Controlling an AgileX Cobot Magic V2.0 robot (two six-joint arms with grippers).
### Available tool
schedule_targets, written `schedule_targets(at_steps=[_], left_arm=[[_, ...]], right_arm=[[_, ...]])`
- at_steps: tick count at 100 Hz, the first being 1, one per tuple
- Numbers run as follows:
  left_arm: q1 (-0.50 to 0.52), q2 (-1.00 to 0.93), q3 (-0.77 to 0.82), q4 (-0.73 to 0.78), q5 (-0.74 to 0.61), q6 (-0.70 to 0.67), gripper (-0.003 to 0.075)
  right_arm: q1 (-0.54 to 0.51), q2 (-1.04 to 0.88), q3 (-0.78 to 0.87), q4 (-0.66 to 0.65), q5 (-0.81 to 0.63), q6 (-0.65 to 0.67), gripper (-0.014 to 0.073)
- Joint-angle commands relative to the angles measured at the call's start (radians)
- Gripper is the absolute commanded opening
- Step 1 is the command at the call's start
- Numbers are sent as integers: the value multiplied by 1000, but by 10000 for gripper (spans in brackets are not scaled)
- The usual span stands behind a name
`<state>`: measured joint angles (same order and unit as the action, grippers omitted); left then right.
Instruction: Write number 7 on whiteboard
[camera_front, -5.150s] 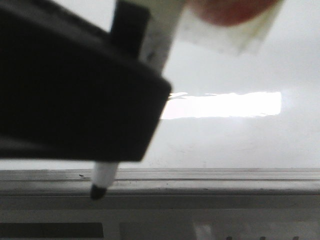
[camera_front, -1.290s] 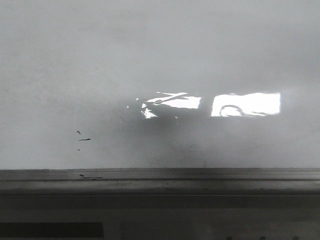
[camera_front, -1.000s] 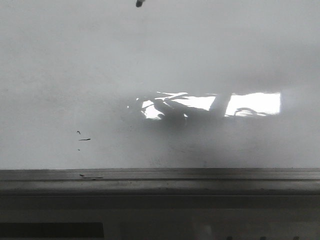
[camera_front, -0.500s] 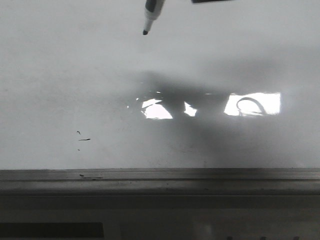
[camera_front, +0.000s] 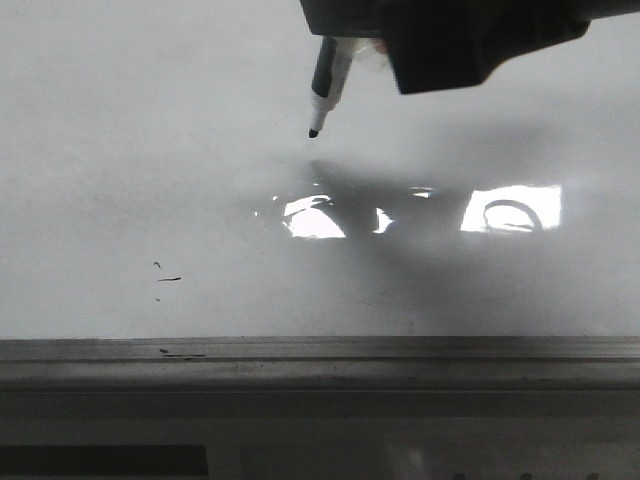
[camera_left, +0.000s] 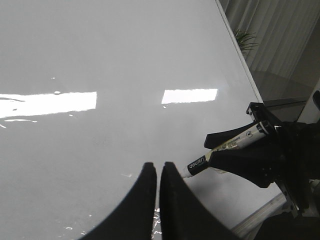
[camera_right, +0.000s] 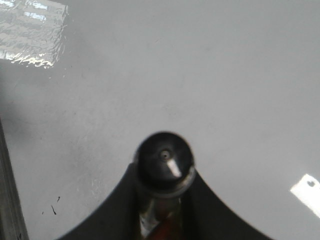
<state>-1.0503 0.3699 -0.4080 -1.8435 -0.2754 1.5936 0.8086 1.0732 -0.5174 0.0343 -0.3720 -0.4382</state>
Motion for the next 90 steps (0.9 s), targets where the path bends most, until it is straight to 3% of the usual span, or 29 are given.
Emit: schedule_targets(at_steps=[1, 54, 90], left_arm=[[-6, 6, -27, -11, 29, -6, -20], [-6, 6, -27, -11, 29, -6, -20], [-6, 6, -27, -11, 29, -6, -20]], right_arm=[[-14, 4, -26, 8, -95, -8, -43], [-41, 38, -26, 47, -84, -27, -43], [-41, -59, -26, 425, 28, -368, -43]])
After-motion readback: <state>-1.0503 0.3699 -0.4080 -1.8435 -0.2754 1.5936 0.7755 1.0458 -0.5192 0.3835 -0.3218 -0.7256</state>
